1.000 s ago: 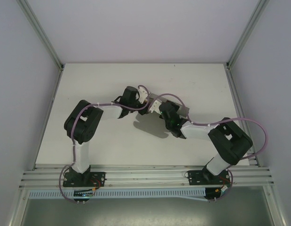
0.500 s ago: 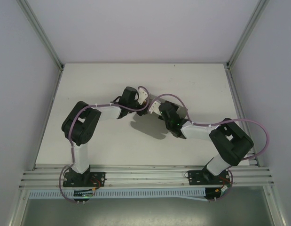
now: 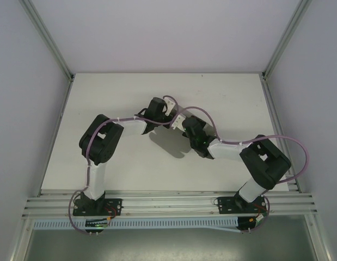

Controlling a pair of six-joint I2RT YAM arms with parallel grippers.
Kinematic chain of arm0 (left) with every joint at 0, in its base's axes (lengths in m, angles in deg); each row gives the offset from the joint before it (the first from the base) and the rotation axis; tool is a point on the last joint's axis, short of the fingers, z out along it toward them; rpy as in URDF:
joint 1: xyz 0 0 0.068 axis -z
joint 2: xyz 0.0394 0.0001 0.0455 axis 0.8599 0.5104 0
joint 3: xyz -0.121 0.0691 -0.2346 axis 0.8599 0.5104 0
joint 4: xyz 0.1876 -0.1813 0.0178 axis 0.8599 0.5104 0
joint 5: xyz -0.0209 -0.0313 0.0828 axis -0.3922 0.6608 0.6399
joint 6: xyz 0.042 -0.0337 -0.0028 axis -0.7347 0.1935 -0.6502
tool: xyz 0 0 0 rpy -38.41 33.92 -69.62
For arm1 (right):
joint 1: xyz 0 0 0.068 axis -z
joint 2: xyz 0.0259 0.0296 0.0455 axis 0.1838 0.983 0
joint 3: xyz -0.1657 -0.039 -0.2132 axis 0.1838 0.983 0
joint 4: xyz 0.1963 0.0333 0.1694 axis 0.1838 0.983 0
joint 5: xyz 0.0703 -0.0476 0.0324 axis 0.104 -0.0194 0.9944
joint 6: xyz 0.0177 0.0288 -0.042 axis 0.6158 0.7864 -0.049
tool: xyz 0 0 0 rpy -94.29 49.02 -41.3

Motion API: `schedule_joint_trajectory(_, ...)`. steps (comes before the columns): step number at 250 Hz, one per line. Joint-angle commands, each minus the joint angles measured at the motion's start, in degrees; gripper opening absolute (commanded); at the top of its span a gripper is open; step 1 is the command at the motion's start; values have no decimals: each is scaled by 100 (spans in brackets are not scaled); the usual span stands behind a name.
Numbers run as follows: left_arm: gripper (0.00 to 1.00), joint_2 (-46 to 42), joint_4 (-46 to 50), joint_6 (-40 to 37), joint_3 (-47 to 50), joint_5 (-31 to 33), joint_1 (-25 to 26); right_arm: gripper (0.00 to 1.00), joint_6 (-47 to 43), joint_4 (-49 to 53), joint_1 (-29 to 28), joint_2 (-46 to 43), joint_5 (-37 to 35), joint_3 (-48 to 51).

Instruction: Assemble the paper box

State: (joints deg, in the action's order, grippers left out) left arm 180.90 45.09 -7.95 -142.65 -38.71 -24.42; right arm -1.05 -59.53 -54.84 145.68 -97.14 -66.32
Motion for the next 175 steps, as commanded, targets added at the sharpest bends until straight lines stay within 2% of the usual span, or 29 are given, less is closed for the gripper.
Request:
schedule_joint_trajectory(1, 2, 274, -310, 389, -242, 418, 96, 0, 284, 787, -312, 287, 1087, 99)
schedule_joint_trajectory(40, 0, 407, -217, 831, -397, 962, 122, 0, 362, 822, -317, 320, 1156, 56)
schedule_joint_trajectory(80, 0, 553, 244, 1429, -529, 2735, 219, 0, 374, 867, -315, 396, 1060, 9)
schedule_joint_trajectory(97, 0, 579, 365, 1645, -419, 3202, 237, 0, 360, 884, -315, 417, 1016, 3)
schedule_joint_trajectory(125, 0, 658, 559, 1799, -387, 3306, 237, 0, 354, 898, -290, 470, 950, -14)
schedule_joint_trajectory(139, 0, 680, 917, 2026, -584, 3570, 238, 0, 373, 894, -273, 474, 952, -16)
schedule_joint_trajectory(175, 0, 808, 2594, 3080, -1305, 4460, 252, 0, 381, 946, -267, 432, 925, -14)
